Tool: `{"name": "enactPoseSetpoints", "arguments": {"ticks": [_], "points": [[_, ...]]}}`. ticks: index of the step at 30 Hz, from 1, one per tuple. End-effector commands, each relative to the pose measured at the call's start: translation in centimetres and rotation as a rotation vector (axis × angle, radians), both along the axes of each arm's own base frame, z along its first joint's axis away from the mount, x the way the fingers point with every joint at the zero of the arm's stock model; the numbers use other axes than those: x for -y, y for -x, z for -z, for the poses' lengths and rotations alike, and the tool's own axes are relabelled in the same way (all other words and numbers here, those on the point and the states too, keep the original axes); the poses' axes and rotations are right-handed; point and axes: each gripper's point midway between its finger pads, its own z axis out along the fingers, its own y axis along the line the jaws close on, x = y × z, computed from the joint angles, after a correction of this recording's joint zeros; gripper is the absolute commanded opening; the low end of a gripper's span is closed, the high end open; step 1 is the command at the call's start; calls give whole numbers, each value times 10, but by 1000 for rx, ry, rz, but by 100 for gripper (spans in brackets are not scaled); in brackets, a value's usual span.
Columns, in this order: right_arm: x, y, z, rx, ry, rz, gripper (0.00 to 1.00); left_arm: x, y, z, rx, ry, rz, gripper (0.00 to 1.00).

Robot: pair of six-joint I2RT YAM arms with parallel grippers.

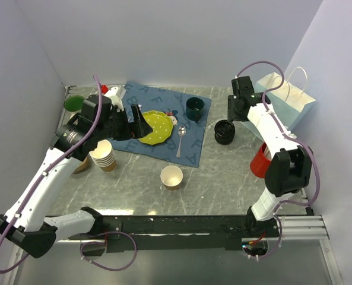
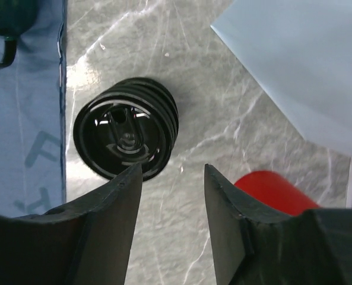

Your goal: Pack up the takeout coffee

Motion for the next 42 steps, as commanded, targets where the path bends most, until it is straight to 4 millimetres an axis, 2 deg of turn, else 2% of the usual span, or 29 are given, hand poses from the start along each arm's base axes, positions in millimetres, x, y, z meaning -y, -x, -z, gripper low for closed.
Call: {"name": "enactPoseSetpoints", "arguments": {"ticks": [1,7,21,36,42], "points": [[-4,-25,-9,54,20,-66,52,3,0,-22,54,37,13,97],[-6,-29,8,-2,23,-69,48,2,-1,-18,50,20,12,97],[2,-25,44,-93,69,-42,45,3,-11,-10,49,-6,4,97],[4,-26,56,-132,87,-34,38,3,-17,-6,38,-28,-5,97],[5,-28,54,-128,90,-29,30,1,-19,-4,37,-39,-11,97]]}}
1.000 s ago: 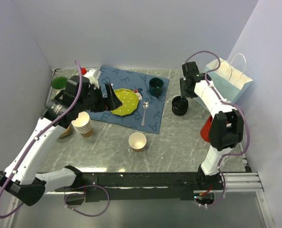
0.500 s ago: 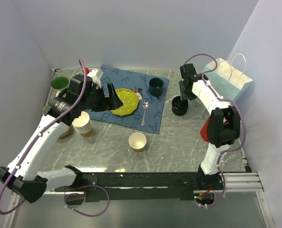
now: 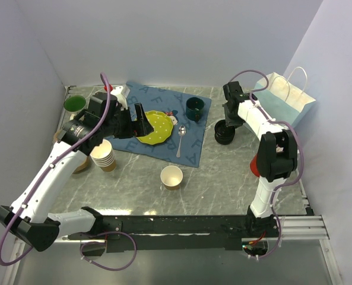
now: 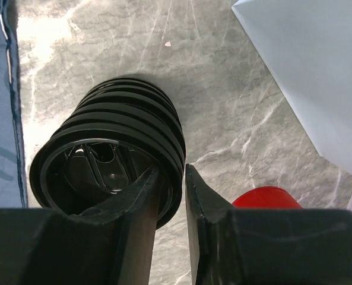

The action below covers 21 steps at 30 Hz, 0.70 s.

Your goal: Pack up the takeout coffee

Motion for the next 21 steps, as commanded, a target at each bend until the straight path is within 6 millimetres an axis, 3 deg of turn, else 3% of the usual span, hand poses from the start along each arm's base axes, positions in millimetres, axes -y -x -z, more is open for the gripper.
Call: {"name": "enactPoseSetpoints", "arguments": {"ticks": [1,9,21], "points": [[5,-11,-17,47,24,20,29,0,-5,-18,59,12,-5,97],[7,-9,-34,68,31,31,27,1,-7,-22,66,15,-7,97],[7,-7,-32,62,34,22,21,1,-5,-23,67,25,-4,97]]}}
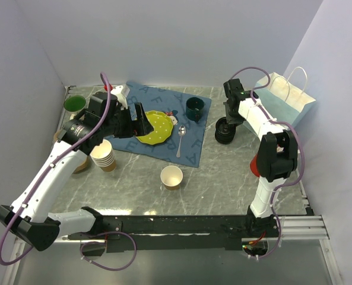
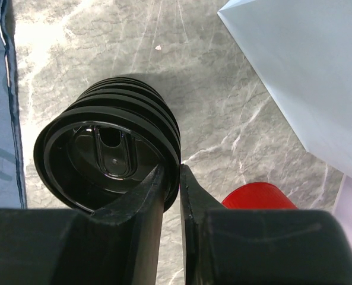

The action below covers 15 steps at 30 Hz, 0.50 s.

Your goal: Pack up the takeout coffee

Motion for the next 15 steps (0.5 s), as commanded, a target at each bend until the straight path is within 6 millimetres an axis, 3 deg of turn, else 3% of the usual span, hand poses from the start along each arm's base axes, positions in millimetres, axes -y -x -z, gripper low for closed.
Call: {"name": "enactPoseSetpoints", "arguments": {"ticks": [1,10,15], "points": [[2,-5,-22,57,10,10,20,1,-2,-22,61,26,0,97],[2,-3,-42,88,-3,20,16,1,-1,-21,61,28,3,97],[-10,4,-69,114,-23,2,15,7,-9,-11,32,17,15,97]]}}
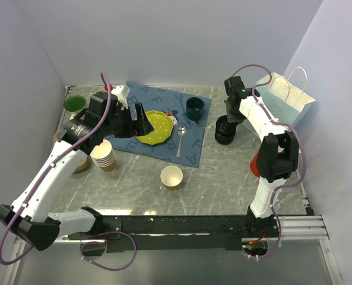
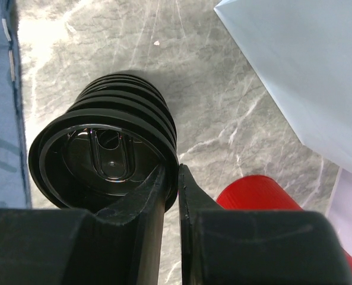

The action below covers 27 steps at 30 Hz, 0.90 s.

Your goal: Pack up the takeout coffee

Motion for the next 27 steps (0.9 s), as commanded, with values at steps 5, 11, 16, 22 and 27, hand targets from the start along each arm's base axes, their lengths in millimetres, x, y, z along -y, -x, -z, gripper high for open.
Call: {"name": "enactPoseSetpoints", "arguments": {"ticks": [5,11,16,22,27], "points": [[-43,12,-93,171,-44,-82,13,25,-25,-18,39,37,64,98],[-124,47,-132,214,-71,-293,13,50,-47,-33,54,93,119,98],[-175,82,-163,256,-136,-397,13,60,-56,-16,10,86,146,92],[-200,111,-185,291,-213,-447,13,66,-58,-5,-21,87,166,84],[-204,122,-188,298,-247,-448,14,69,-56,-7,-18,110,180,75]]}}
